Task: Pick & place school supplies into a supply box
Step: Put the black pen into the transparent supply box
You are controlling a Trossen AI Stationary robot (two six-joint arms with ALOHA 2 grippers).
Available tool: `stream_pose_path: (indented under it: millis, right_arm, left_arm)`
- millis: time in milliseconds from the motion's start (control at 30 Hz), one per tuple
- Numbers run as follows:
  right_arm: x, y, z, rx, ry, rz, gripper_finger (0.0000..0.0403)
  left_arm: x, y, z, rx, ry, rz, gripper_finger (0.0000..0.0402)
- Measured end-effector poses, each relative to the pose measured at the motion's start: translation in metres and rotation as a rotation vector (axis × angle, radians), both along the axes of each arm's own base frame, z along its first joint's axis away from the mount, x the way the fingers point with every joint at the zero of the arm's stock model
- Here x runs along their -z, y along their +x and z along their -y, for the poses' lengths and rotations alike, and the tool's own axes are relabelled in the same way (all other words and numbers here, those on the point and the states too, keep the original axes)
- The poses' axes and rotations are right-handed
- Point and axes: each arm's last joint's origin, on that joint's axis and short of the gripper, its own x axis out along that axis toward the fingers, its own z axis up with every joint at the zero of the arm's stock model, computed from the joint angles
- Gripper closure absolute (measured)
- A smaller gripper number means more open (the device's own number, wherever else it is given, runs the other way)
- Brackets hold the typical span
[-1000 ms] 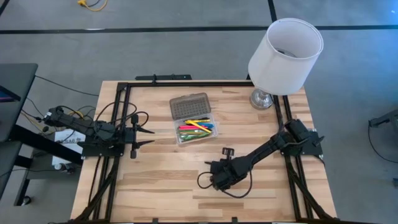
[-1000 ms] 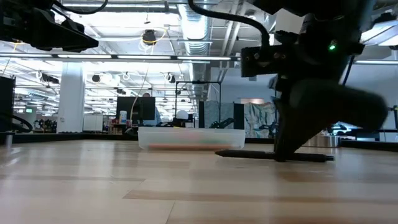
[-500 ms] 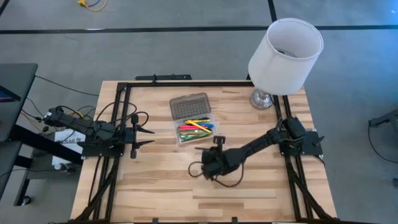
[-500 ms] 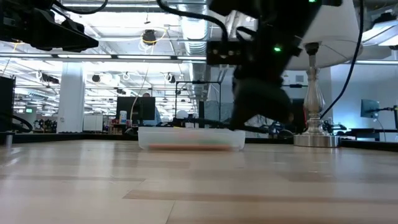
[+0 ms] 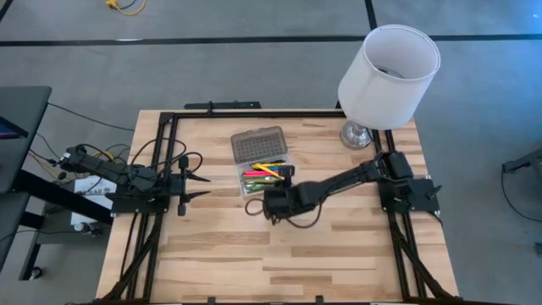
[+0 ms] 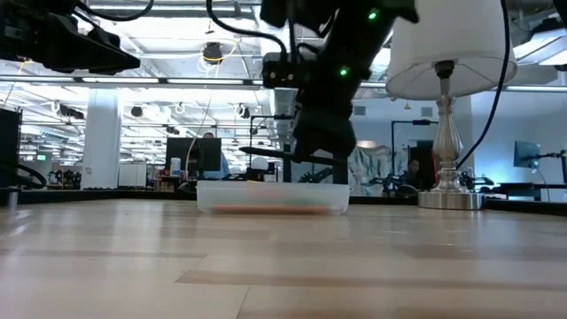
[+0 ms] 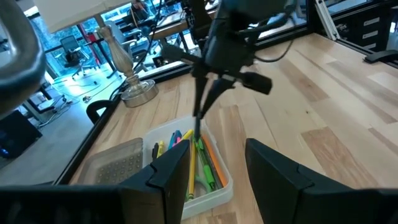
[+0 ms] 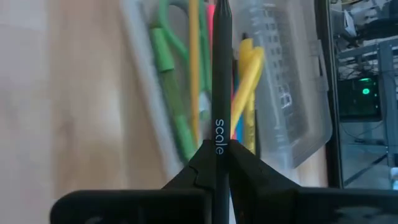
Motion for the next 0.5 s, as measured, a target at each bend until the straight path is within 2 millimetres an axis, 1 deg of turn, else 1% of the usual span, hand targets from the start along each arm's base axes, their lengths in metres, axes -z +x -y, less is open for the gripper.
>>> stream_pose_path:
  millis: [133,267,500]
  right_arm:
    - [-0.001,0.006,0.023,0.017,0.014,0.001,0.0394]
    - [-0.002,0.01,0.04,0.056,0.023,0.027,0.0383]
    - [-0.002,0.013,0.054,0.086,0.038,0.042,0.0351]
  left_arm:
    - [0.0,0.0,0.0,0.0,0.0,-0.002,0.0251]
    - [0.0,0.0,0.0,0.0,0.0,-0.002,0.0251]
    - [0.0,0.0,0.0,-0.001,-0.007,-0.004,0.0251]
